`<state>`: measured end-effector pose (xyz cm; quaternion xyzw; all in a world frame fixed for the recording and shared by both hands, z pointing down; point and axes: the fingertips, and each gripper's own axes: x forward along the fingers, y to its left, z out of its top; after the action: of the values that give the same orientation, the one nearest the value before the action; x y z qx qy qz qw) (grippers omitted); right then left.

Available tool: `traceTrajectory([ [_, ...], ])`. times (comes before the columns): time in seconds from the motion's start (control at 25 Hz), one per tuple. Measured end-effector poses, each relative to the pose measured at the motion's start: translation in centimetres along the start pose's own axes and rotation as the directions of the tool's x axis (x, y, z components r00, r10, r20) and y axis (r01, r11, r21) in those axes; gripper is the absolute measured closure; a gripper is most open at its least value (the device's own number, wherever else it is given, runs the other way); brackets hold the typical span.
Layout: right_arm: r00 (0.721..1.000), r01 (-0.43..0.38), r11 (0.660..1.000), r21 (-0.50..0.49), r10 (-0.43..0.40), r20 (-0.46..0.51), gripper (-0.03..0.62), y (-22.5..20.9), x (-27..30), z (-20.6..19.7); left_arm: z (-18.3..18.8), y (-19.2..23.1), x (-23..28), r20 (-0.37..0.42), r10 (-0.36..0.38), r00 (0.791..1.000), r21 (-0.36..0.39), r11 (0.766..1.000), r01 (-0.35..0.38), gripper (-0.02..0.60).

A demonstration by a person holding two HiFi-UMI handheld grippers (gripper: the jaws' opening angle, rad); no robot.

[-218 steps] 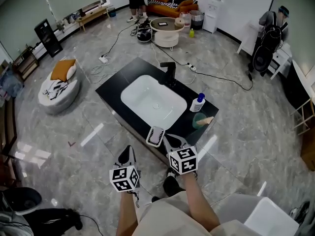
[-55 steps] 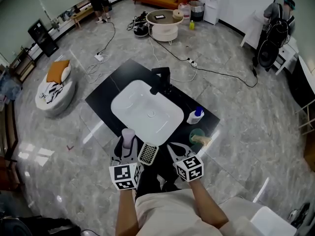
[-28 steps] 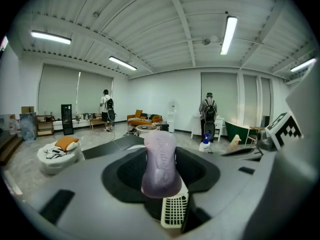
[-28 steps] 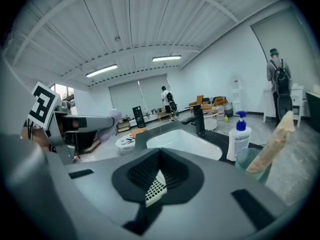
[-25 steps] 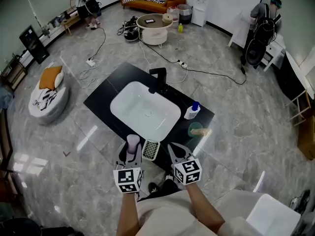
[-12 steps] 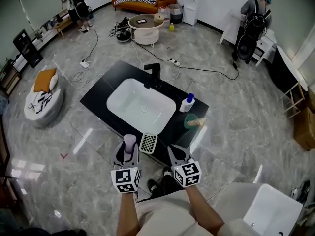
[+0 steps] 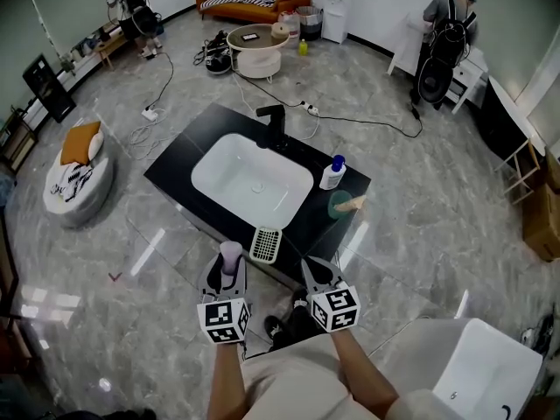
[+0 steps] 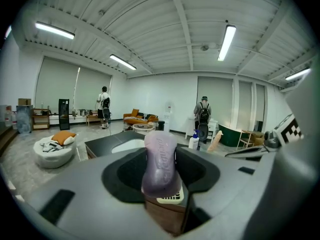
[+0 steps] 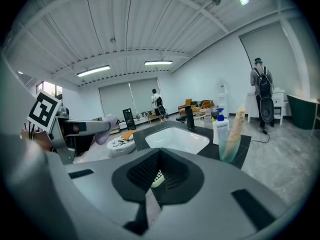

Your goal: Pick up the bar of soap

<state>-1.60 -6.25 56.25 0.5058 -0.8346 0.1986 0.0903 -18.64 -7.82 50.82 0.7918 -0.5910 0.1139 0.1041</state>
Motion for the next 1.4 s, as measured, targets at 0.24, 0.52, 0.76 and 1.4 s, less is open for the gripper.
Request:
traceTrajectory([
  [0.24,0.999,0.001,1.0,0.005,-0.001,0.035,0.589,0.2,0.4,0.8,0.1,-0.1,-0.2,0.016,-0.017,1.0,0.018,1.0,0.017,0.394],
  [0.52,0.998,-0.026,0.999,-0.02,0.027,0.054,0.589,1.5,0.8,0.6,0.7,-1.0,0.2,0.043,-0.043,0.998,0.054,0.998,0.04,0.396],
  [0.76,0.998,-0.017,1.0,-0.019,0.019,0.06,0.589,0.9,0.5,0.5,1.0,-1.6,0.4,0.058,-0.061,0.996,0.061,0.997,0.057,0.396],
  [1.4,0.997,0.003,1.0,-0.011,-0.002,0.075,0.589,0.4,0.0,0.7,1.0,-1.9,0.4,0.061,-0.071,0.996,0.056,0.996,0.068,0.399],
])
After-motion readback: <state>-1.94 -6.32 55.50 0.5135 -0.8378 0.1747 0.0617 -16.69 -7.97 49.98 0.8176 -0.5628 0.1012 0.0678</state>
